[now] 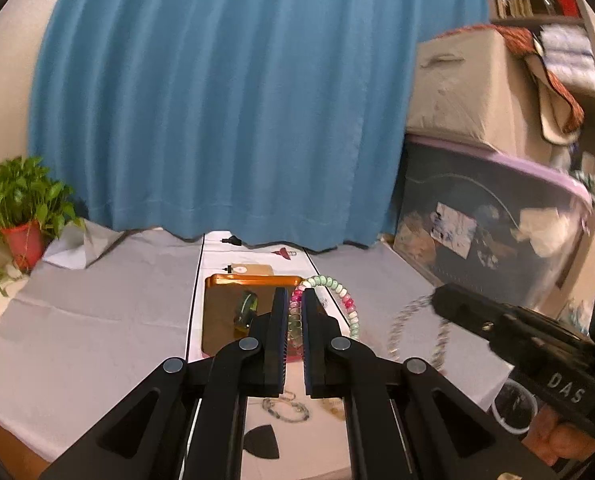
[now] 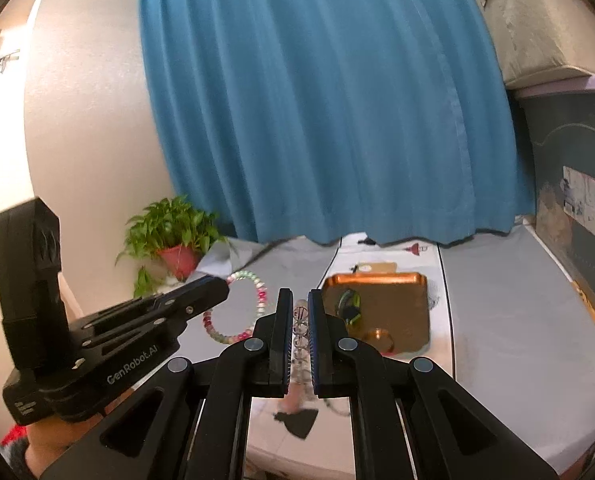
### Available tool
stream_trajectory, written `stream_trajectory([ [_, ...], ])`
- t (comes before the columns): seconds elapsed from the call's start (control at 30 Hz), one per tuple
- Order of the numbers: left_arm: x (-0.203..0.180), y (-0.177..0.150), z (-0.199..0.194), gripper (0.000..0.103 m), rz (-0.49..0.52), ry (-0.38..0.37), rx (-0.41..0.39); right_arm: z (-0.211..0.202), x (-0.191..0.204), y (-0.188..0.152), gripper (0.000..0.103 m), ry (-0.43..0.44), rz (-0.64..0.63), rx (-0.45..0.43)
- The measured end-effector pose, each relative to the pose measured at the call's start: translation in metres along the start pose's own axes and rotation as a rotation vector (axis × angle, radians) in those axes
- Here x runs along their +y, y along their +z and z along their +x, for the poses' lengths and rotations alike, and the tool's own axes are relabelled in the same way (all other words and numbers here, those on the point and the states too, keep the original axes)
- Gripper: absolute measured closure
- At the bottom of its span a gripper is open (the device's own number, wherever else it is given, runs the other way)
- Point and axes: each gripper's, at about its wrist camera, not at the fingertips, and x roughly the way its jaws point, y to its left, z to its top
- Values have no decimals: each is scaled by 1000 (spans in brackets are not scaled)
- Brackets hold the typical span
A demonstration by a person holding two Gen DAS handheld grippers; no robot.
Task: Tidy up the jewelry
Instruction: 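Carry both beaded bracelets into the copper tray while both tools open to release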
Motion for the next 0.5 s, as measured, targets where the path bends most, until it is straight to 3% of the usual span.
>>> stream_trajectory([
  [0.5, 68, 3, 104, 99, -104, 34, 64, 77, -38, 25, 95, -12, 10, -10],
])
